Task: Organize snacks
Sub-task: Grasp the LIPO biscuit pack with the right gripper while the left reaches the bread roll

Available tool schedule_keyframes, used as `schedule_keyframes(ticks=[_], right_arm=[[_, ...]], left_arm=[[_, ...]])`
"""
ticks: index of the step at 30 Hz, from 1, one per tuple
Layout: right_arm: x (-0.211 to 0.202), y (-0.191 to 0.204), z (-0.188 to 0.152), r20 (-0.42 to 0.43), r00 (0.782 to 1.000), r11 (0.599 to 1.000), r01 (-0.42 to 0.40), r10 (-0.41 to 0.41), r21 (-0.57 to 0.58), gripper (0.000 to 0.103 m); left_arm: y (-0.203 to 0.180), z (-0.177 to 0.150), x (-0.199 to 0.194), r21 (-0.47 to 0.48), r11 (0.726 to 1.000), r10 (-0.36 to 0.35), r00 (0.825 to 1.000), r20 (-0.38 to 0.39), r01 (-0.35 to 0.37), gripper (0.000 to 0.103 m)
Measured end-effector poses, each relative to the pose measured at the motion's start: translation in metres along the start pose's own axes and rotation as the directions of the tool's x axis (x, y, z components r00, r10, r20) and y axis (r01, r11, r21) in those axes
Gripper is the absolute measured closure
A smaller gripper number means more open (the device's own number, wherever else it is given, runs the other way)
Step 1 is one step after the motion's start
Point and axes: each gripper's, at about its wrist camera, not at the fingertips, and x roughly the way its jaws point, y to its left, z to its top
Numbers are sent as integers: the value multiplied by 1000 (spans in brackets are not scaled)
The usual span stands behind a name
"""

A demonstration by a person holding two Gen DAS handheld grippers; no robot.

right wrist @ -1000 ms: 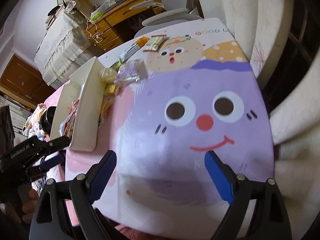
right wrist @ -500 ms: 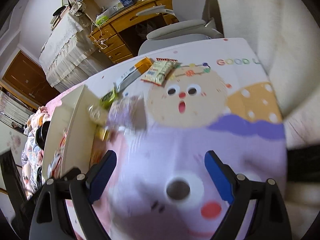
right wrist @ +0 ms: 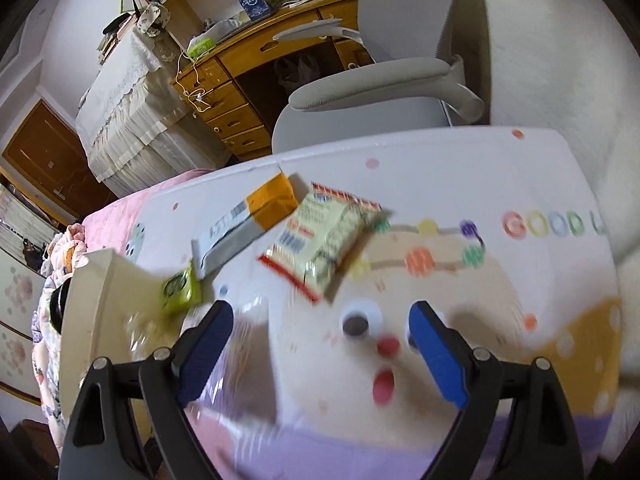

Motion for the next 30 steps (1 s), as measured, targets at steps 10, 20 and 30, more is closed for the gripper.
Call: schedule_keyframes(ticks=[10, 20, 30], right_arm=[[42, 6, 30, -8, 999, 999, 42, -42, 17, 13], [61, 18, 38, -10, 989, 988, 148, -149, -48, 13], [67, 28, 35, 22, 964, 954, 264, -263, -142, 26]], left_arm=[[7, 8, 17, -75, 995, 68, 998, 3, -67, 28], [7, 8, 29, -85, 984, 154, 988, -8, -154, 28], [0, 4, 29, -83, 979, 189, 982, 4, -188, 28]])
